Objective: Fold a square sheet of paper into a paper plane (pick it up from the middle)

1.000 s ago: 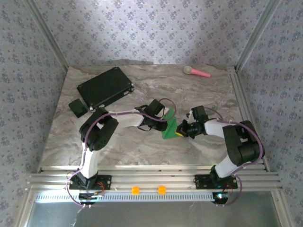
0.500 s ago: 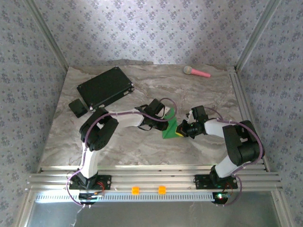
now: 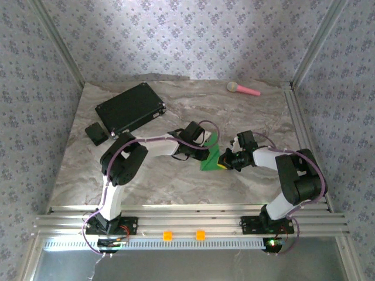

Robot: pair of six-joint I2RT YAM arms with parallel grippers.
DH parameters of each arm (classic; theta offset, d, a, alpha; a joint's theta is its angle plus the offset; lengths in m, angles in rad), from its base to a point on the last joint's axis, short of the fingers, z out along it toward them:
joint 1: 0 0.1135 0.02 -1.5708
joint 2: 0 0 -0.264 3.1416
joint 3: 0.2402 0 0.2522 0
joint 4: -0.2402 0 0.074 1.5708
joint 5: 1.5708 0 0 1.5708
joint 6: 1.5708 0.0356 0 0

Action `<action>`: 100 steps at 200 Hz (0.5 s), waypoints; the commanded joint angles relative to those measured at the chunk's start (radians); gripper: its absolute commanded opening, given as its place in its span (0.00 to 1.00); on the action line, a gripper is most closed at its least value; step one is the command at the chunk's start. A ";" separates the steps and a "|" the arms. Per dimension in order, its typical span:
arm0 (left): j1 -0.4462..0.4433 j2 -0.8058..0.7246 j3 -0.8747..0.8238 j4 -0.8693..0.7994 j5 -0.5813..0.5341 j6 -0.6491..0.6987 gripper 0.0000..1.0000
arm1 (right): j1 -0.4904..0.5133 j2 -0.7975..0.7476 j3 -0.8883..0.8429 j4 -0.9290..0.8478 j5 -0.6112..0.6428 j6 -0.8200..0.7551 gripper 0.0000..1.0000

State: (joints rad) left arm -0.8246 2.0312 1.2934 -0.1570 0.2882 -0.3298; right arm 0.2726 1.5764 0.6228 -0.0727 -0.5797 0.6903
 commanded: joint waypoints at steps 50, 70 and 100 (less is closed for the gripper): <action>0.008 0.045 0.023 -0.011 0.022 0.022 0.12 | -0.004 0.034 -0.002 -0.086 0.043 -0.015 0.04; 0.008 0.049 0.013 -0.013 0.019 0.020 0.12 | -0.003 0.033 0.002 -0.090 0.042 -0.017 0.04; 0.008 0.049 0.004 -0.020 0.015 0.020 0.11 | -0.004 0.030 0.011 -0.100 0.040 -0.020 0.05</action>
State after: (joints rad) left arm -0.8200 2.0468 1.2972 -0.1535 0.3031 -0.3294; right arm 0.2726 1.5784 0.6285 -0.0830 -0.5797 0.6891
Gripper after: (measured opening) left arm 0.111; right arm 0.052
